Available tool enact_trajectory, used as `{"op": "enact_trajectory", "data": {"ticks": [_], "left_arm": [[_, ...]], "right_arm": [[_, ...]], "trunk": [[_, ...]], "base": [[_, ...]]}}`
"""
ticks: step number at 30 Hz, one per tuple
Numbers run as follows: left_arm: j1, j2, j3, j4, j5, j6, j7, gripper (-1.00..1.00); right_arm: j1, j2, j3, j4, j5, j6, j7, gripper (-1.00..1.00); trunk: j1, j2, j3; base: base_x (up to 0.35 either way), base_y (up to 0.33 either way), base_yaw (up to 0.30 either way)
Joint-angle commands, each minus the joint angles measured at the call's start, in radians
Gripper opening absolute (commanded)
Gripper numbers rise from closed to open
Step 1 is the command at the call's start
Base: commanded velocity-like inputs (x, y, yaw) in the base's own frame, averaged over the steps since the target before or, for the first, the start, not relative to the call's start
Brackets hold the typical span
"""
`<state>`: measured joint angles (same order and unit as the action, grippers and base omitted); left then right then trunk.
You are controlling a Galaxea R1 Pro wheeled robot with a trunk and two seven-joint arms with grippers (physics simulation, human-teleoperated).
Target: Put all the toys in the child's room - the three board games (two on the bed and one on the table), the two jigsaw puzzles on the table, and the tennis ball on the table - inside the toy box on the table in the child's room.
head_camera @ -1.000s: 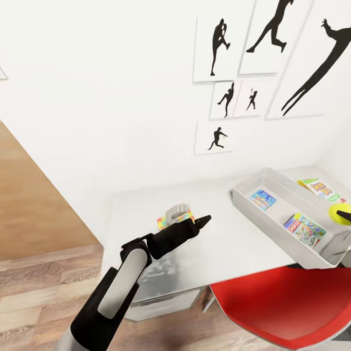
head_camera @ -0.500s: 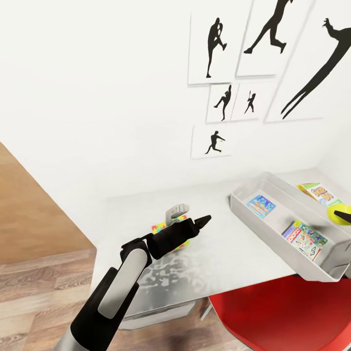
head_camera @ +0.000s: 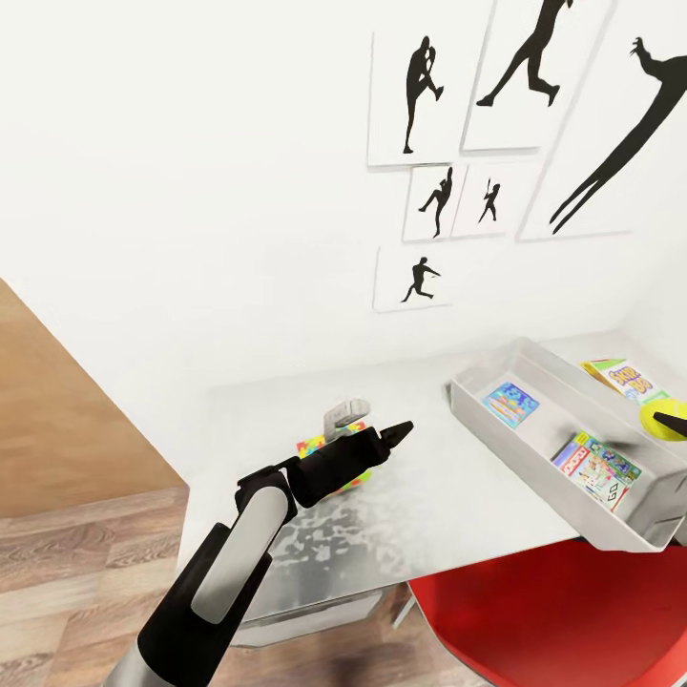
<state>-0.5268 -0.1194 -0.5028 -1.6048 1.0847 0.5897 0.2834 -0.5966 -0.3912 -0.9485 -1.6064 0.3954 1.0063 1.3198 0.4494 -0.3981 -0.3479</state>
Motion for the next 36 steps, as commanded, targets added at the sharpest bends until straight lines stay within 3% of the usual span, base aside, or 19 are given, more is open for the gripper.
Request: {"op": "enact_trajectory", "data": {"ticks": [1, 18, 36], "left_arm": [[-0.001, 0.000, 0.000, -0.001, 0.011, 0.002, 0.010, 1.00], [-0.001, 0.001, 0.001, -0.001, 0.011, 0.003, 0.009, 1.00], [-0.002, 0.000, 0.001, -0.001, 0.011, 0.006, 0.009, 1.00]], "right_arm": [[-0.002, 0.000, -0.001, -0.001, 0.008, 0.012, 0.012, -1.00], [-0.002, 0.000, 0.000, -0.002, 0.008, 0.012, 0.012, -1.00], [-0.001, 0.000, -0.001, -0.003, 0.008, 0.011, 0.016, -1.00]], "trunk": [[0.001, -0.002, -0.002], [0.001, -0.002, -0.002], [0.001, -0.002, -0.002]], "base": [[0.001, 0.000, 0.013], [0.000, -0.024, 0.217], [0.000, -0.237, 0.086]]}}
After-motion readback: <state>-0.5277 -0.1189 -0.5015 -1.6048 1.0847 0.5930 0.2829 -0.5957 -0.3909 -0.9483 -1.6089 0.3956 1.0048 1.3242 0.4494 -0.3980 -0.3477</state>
